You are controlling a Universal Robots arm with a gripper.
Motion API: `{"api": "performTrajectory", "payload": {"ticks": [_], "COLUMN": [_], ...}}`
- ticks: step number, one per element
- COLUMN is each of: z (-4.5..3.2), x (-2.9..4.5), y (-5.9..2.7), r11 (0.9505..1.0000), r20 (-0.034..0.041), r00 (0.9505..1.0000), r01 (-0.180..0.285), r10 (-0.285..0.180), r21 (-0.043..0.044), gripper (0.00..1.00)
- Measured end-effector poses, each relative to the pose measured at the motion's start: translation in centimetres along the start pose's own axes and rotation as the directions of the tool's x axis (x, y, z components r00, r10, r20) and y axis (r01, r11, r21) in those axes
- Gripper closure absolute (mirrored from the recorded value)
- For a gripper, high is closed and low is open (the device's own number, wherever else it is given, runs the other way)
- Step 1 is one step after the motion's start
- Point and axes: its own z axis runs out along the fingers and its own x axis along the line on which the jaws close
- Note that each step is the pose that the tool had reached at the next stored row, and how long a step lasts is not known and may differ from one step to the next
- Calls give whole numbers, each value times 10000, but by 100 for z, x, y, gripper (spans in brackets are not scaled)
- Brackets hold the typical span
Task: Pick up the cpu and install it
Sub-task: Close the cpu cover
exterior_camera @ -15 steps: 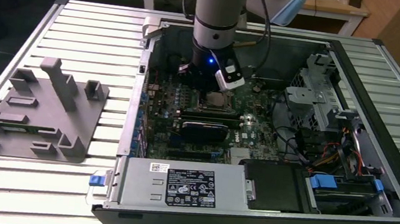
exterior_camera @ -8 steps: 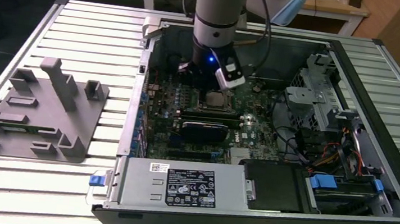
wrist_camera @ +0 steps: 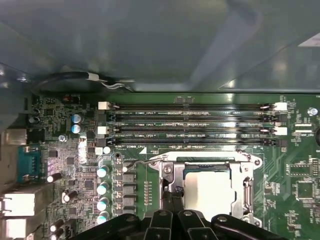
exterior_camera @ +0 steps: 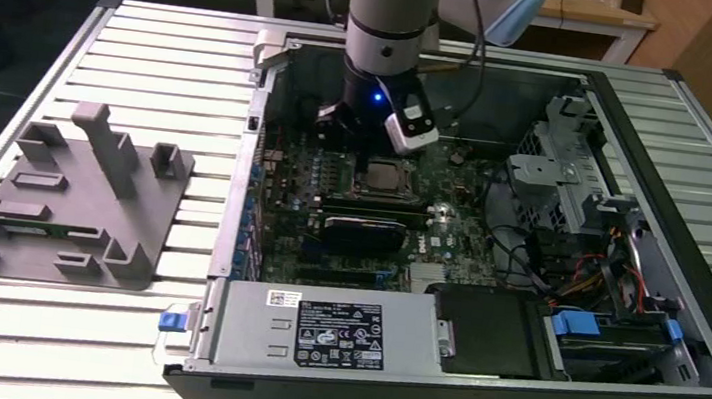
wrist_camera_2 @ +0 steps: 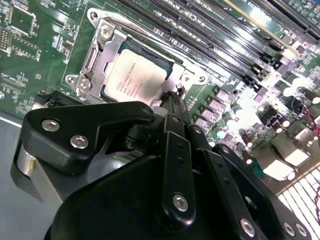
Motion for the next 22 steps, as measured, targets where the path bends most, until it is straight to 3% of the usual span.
{"api": "performTrajectory", "payload": {"ticks": [12, 19, 22], "z": [-225, -233, -233], "x": [-2, -2, -48], "y": [7, 7, 8], "r11": [10000, 10000, 10000], "r20": [8, 12, 11], "r00": [10000, 10000, 10000], "r01": [1, 1, 1], "r10": [-1, -1, -1], "r21": [1, 0, 1], "gripper": [89, 89, 89]}}
